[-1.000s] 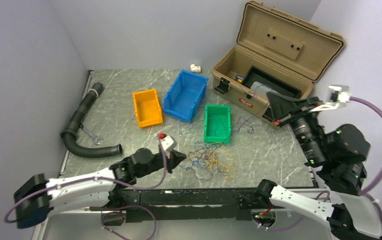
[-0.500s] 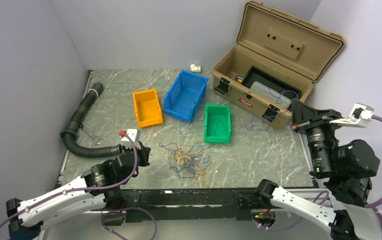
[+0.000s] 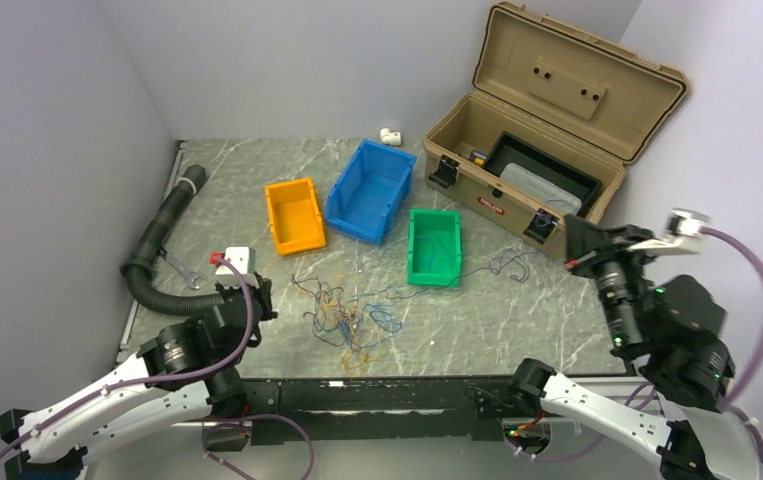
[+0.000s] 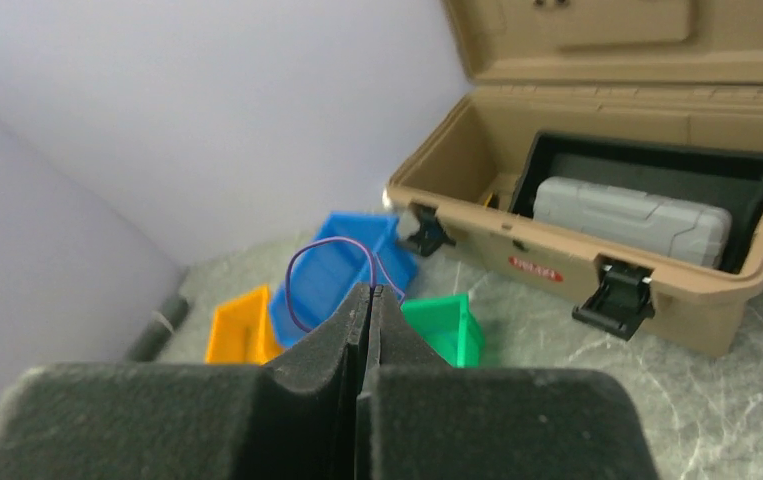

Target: Untangle the cables

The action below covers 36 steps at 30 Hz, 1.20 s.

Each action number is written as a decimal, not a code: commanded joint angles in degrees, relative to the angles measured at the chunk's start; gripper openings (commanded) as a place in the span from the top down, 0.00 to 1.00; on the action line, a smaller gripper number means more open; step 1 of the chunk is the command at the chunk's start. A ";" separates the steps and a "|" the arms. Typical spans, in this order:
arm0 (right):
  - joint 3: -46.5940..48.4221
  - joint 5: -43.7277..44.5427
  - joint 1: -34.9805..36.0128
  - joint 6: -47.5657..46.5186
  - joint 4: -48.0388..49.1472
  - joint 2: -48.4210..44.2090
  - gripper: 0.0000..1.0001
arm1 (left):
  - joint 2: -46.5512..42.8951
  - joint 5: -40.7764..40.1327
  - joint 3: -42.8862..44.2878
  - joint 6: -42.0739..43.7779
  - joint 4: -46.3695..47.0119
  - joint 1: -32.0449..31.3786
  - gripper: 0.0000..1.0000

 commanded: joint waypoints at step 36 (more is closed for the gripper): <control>9.59 -38.49 0.07 -3.00 20.08 20.55 1.00 | 32.47 56.42 5.59 29.90 62.87 0.11 0.01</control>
